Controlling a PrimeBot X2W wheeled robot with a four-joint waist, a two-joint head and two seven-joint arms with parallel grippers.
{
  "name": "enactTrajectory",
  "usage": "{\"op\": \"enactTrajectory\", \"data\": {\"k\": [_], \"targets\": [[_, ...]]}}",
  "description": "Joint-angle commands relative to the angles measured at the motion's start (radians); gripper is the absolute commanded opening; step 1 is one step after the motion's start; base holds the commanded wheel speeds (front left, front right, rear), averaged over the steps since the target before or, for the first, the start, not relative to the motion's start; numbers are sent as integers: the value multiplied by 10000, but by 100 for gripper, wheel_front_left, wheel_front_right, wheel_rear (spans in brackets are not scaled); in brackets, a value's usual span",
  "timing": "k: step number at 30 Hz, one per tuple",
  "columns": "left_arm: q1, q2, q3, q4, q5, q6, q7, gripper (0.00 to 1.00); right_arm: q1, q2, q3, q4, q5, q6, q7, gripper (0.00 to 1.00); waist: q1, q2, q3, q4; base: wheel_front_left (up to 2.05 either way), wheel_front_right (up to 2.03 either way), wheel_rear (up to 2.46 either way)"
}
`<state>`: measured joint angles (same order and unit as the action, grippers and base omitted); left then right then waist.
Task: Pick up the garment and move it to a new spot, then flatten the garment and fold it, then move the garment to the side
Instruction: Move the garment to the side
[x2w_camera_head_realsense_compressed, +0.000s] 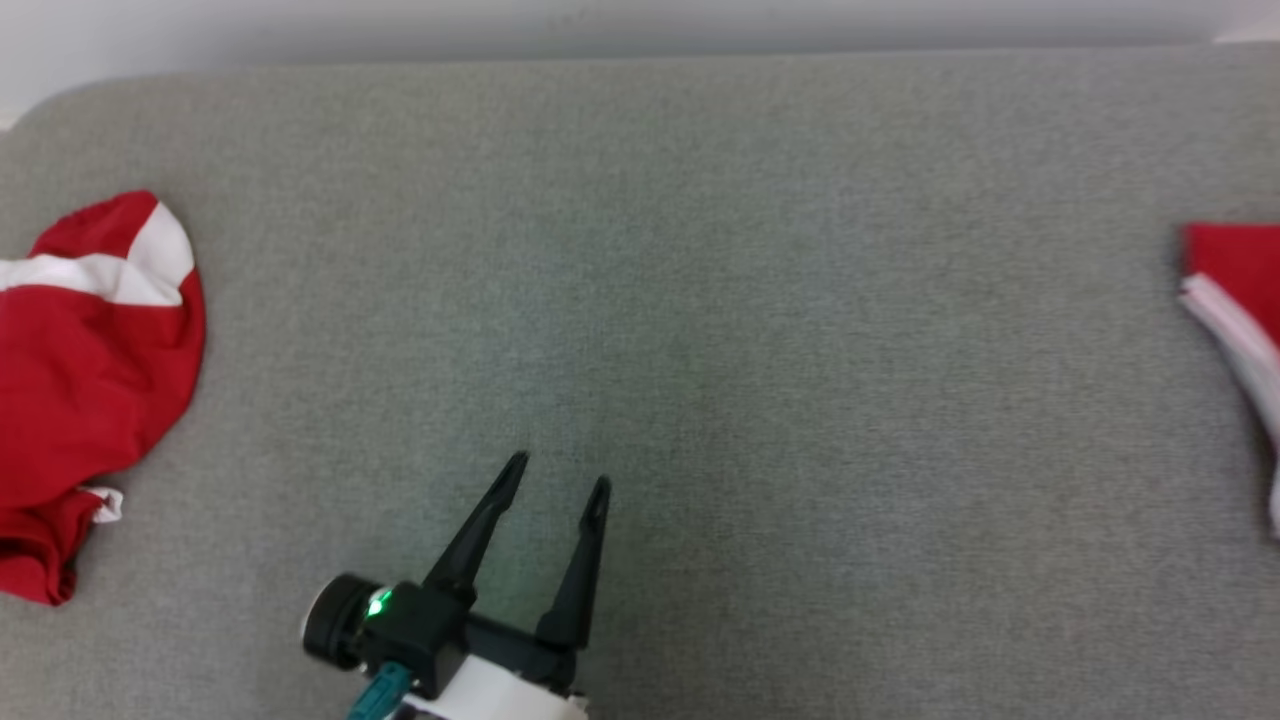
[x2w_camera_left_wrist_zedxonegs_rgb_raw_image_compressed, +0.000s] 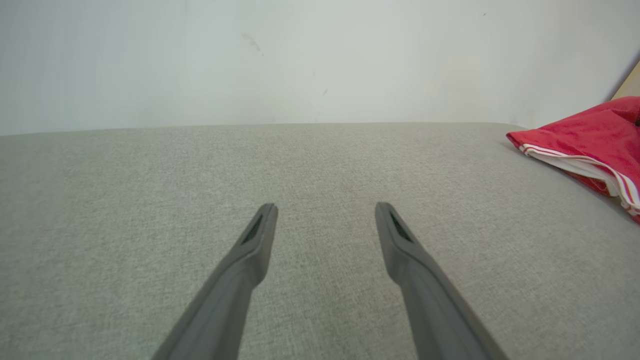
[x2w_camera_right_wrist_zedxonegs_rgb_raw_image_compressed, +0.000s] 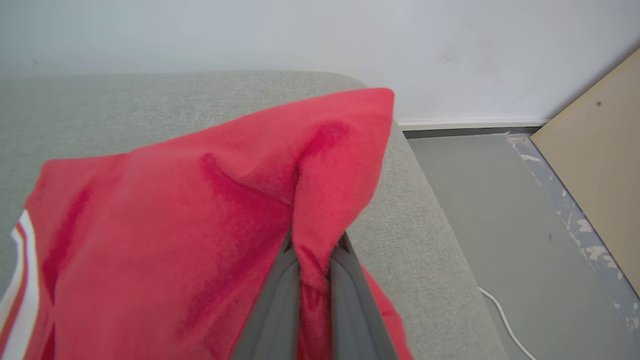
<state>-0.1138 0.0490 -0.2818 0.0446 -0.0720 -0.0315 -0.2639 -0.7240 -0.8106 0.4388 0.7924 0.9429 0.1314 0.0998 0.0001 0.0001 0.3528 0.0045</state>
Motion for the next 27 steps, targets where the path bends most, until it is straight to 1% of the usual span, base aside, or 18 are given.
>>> {"op": "enactTrajectory", "data": {"k": [1,6,7,8,9,10,15,19,23,27], "targets": [[-323,32,-146,-148,34,-27,-3,100,-329,-243,-108,405,-181,-18,-122,0,-1,-1,438,323,0,0,0],[-734,33,-546,-408,12,103,-3,100,-948,-567,-380,1496,-770,-18,-410,0,-1,-1,787,459,0,0,0],[-760,33,-591,-419,5,118,-3,100,-1066,-593,-421,1763,-938,-20,-535,2,-1,-1,828,457,0,0,0],[-756,33,-622,-393,-5,149,-3,100,-1188,-569,-446,2053,-1185,-20,-692,35,-1,-1,856,448,0,0,0],[-751,33,-634,-362,-14,165,-3,100,-1324,-518,-459,2363,-1428,-20,-861,88,-1,-1,875,426,0,0,0],[-744,33,-626,-335,-24,207,-3,100,-1463,-410,-464,2681,-1646,-20,-985,100,-1,-1,879,386,0,0,0],[-526,33,-579,-172,-120,318,-3,100,-1993,9,-452,3696,-2630,-20,-1897,100,-1,-1,598,135,0,0,0],[-358,35,-382,-10,-305,404,-3,100,-2132,472,-481,4015,-3155,-18,-2892,100,-1,-1,49,-111,0,0,0],[8,33,-82,95,-498,501,-3,100,-1767,997,-464,3759,-3448,-20,-3459,100,-1,-1,-772,-424,0,0,0],[517,33,201,226,-738,599,-3,100,-1098,1417,-567,2944,-3819,-18,-3650,100,-1,-1,-1702,-667,0,0,0]]}}
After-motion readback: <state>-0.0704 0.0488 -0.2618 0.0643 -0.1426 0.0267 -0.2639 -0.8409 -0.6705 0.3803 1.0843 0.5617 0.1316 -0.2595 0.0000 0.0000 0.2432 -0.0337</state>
